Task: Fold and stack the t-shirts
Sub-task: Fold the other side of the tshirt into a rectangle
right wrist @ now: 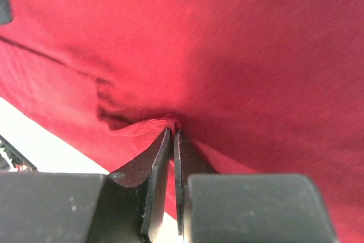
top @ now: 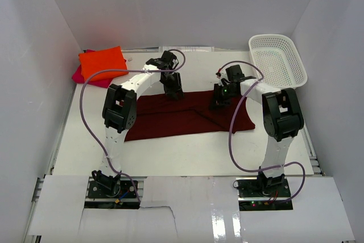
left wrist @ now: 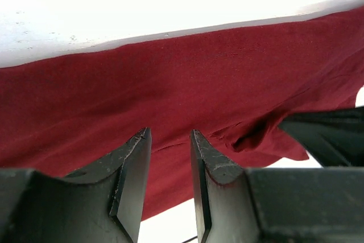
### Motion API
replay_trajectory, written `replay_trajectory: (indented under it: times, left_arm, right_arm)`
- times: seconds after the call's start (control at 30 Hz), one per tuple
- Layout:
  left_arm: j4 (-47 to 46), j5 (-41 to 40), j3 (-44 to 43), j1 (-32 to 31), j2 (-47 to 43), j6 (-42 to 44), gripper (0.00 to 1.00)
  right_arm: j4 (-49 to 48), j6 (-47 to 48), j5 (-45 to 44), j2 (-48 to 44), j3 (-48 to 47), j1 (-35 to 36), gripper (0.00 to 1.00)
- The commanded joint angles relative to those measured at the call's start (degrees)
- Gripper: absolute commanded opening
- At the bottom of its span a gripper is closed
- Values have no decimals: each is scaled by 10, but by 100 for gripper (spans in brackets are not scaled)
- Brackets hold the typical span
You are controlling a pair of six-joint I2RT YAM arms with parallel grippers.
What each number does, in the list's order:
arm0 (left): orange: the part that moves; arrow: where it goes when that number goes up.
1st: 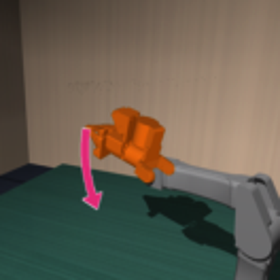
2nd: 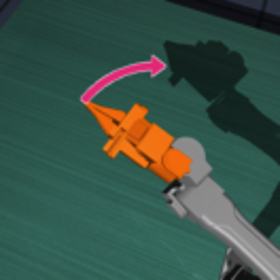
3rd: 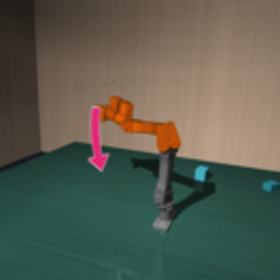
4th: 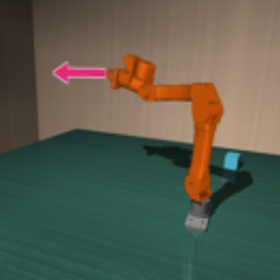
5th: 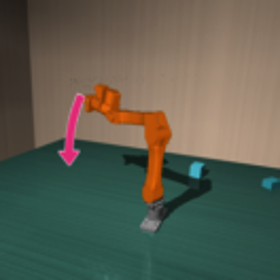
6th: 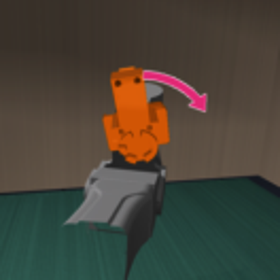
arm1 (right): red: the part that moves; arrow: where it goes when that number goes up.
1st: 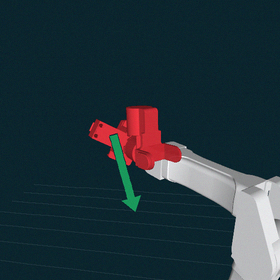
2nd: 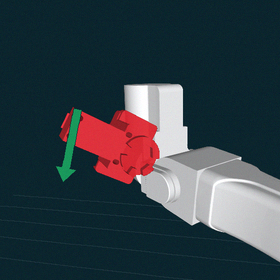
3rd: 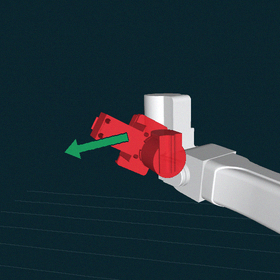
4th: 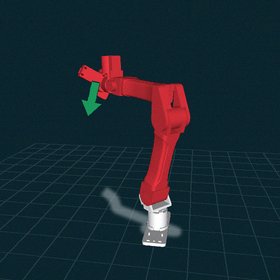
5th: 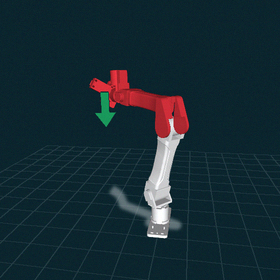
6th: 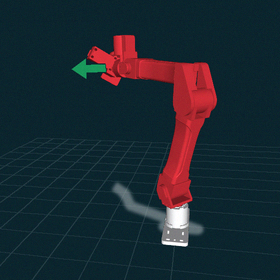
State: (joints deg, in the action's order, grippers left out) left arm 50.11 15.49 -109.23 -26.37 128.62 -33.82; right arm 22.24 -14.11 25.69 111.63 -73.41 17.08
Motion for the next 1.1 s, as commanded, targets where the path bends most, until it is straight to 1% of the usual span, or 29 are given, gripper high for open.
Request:
replay_trajectory:
  times: [0.0, 0.23, 0.47, 0.8, 0.83, 0.9, 0.93, 0.97, 1.0, 1.03, 1.07]
  left_arm:
    - [-9, 2, 0, -7, -13, -4, 44]
    - [-9, -2, 4, -11, -13, -4, 44]
    - [-10, -5, 11, -11, -14, -3, 44]
    - [-10, -7, 9, -11, -10, -2, 44]
    - [-11, -7, 8, -11, -10, -2, 44]
    - [-10, -8, 8, -11, -8, -1, 44]
    - [-9, -8, 6, -11, -7, -1, 44]
    - [-9, -8, 6, -11, -6, -1, 44]
    - [-10, -7, 7, -11, -6, -1, 44]
    - [-10, -8, 7, -11, -6, -1, 44]
    - [-10, -8, 9, -11, -6, -1, 44]
  right_arm:
    - [2, 8, 19, -50, 16, 9, 12]
    - [2, -3, 45, -84, 64, 20, 12]
    - [-1, -7, 85, -73, 99, 26, 11]
    - [-37, -27, 145, -87, 143, 49, 12]
    - [-44, -28, 160, -88, 148, 51, 17]
    - [-54, -32, 180, -90, 150, 55, 21]
    - [-104, -52, 249, -91, 170, 57, 42]
    - [-105, -52, 250, -91, 170, 57, 42]
    - [-119, -69, 268, -87, 174, 57, 47]
    - [-131, -77, 302, -85, 179, 57, 49]
    - [-154, -86, 313, -82, 187, 58, 50]
